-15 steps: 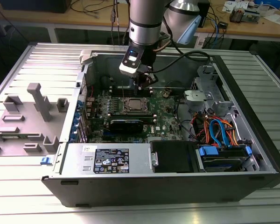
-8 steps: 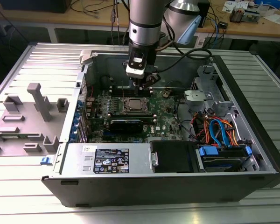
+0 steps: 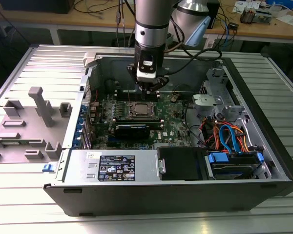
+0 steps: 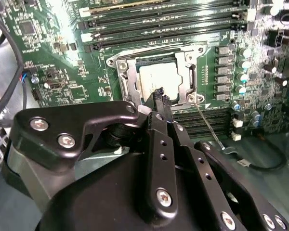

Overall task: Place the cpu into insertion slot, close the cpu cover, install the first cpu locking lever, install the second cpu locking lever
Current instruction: 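Install the first cpu locking lever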

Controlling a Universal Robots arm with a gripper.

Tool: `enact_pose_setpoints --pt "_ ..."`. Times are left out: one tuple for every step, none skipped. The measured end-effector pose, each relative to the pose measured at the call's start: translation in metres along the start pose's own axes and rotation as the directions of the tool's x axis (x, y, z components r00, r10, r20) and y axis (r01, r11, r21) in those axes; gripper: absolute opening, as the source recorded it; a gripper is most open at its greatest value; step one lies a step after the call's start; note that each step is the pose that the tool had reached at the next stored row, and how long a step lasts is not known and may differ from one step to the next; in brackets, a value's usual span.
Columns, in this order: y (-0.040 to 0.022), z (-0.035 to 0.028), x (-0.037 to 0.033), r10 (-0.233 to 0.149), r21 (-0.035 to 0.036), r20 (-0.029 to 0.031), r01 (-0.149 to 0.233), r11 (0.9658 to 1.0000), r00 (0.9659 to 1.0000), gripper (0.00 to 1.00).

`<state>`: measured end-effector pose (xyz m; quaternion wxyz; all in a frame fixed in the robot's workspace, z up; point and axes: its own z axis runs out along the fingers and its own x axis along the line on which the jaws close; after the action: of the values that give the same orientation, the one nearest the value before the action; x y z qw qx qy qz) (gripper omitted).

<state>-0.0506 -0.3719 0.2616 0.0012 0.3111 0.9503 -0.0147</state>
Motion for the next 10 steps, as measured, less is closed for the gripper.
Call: enact_pose_setpoints --pt "0.0 0.0 0.0 -0.024 -0.0003 0.0007 0.024 0.9997 0.9997 0.11" --pt "0.0 0.0 0.0 -0.037 -0.0004 0.001 0.037 0.9993 0.9993 0.11" --pt "0.0 0.0 0.0 -0.051 -0.0006 0.0014 0.051 0.9987 0.9987 0.11" --pt "0.0 0.0 0.0 -0.067 -0.0008 0.0019 0.067 0.9977 0.9977 0.11" --pt "0.0 0.0 0.0 -0.079 -0.0009 0.0022 0.079 0.9968 0.9968 0.11" --pt "0.0 0.0 0.0 -0.091 -0.001 0.0025 0.091 0.9958 0.9958 0.11" --pt "0.0 0.0001 0.0 -0.104 -0.0012 0.0029 0.104 0.9946 0.9946 0.11" --pt "0.0 0.0 0.0 -0.115 -0.0012 0.0032 0.115 0.9933 0.9933 0.11" --pt "0.0 0.0 0.0 -0.119 -0.0011 0.0033 0.119 0.9929 0.9929 0.11" --pt "0.0 0.0 0.0 -0.119 -0.0012 0.0034 0.119 0.9929 0.9929 0.11"
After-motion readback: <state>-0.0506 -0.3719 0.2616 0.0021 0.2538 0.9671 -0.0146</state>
